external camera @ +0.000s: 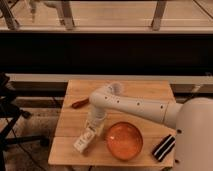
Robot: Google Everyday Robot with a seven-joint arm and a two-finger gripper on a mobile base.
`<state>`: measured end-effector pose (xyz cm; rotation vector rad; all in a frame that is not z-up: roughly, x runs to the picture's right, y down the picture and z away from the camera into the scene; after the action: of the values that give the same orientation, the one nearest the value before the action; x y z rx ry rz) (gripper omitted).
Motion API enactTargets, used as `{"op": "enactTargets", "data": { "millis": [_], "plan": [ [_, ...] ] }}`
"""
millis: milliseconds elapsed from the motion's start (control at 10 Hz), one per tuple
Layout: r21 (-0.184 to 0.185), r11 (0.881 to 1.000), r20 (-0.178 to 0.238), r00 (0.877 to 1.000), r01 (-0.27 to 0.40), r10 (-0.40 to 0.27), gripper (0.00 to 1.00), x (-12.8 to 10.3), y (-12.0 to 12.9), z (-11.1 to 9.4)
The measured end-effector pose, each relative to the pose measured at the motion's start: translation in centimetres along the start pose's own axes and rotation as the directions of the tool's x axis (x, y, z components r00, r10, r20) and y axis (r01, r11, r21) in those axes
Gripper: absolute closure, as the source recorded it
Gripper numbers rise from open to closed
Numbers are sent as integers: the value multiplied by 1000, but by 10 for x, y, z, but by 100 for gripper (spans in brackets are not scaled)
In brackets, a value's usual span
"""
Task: Place the bottle in the ceramic bowl
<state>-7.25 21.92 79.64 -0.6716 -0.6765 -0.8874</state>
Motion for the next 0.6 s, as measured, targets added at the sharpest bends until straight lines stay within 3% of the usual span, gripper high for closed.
{"op": "enactTargets", "data": {
  "millis": [200,600],
  "plan": [
    [16,1000,2,1000,-4,4,100,4,4,-9],
    [42,999,12,1000,-26,25,100,19,39,-39]
  ]
}}
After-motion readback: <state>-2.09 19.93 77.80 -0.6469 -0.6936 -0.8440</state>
